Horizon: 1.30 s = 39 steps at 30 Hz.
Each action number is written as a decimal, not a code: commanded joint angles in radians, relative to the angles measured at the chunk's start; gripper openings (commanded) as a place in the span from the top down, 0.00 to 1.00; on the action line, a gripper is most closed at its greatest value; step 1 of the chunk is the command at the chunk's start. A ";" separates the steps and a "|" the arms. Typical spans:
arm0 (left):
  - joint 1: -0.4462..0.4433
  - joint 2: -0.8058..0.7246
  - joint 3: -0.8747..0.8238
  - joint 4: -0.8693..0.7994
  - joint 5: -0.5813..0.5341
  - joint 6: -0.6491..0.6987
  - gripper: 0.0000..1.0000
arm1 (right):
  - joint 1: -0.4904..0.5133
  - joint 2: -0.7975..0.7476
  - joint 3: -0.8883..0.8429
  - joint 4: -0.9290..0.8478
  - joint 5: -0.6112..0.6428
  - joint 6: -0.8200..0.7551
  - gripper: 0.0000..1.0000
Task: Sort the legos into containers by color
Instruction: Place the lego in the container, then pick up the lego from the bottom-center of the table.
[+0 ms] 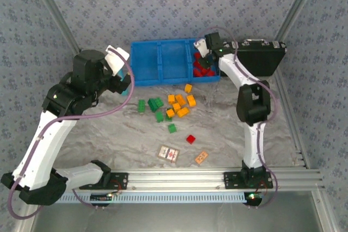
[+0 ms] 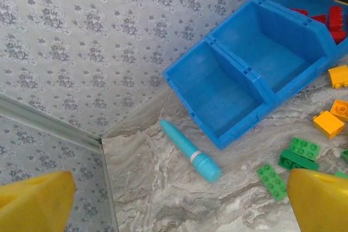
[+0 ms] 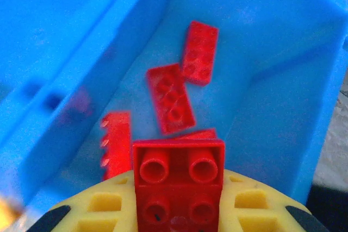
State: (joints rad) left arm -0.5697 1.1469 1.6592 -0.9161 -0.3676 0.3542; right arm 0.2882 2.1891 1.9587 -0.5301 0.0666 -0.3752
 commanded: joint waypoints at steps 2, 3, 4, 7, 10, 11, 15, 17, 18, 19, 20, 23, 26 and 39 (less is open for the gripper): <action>0.008 0.016 0.002 0.036 -0.006 0.038 0.00 | 0.003 0.177 0.214 -0.035 0.106 0.108 0.84; 0.009 0.017 -0.001 0.043 0.000 0.047 0.00 | 0.009 0.209 0.264 -0.052 0.117 0.118 0.84; 0.008 0.016 -0.002 0.047 0.009 0.051 0.00 | 0.015 0.243 0.308 -0.063 0.129 0.123 0.83; 0.009 0.017 0.004 0.041 0.017 0.058 0.00 | 0.026 0.311 0.393 -0.097 0.166 0.145 0.79; 0.007 0.022 0.016 0.033 0.009 0.062 0.00 | 0.025 0.332 0.401 -0.113 0.159 0.182 0.69; 0.008 0.026 0.024 0.030 0.006 0.059 0.00 | 0.025 0.327 0.390 -0.111 0.150 0.187 0.65; -0.004 0.025 0.036 0.022 0.006 0.052 0.00 | 0.035 0.246 0.290 -0.082 0.153 0.203 0.55; -0.014 0.010 0.034 0.020 0.009 0.052 0.00 | 0.037 0.184 0.238 -0.076 0.163 0.208 0.52; -0.020 0.000 0.041 0.015 0.025 0.050 0.00 | 0.039 0.152 0.215 -0.076 0.169 0.209 0.50; -0.027 -0.010 0.051 0.006 0.051 0.039 0.00 | 0.041 0.115 0.193 -0.078 0.175 0.212 0.48; -0.029 -0.021 0.061 -0.001 0.077 0.026 0.00 | 0.040 0.084 0.175 -0.088 0.177 0.214 0.47; -0.036 -0.071 0.073 0.007 0.146 -0.002 0.00 | 0.052 -0.047 0.080 -0.112 0.175 0.237 0.46; -0.038 -0.123 0.068 0.025 0.174 -0.026 0.00 | 0.068 -0.217 -0.084 -0.114 0.151 0.306 0.45; -0.053 -0.219 0.143 -0.013 0.174 -0.156 0.00 | 0.383 -0.871 -0.873 -0.160 0.116 0.945 0.41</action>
State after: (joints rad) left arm -0.6121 0.9295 1.7920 -0.9173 -0.2188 0.2390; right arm 0.5983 1.3697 1.1549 -0.6304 0.1474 0.3679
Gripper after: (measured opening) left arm 0.998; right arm 0.590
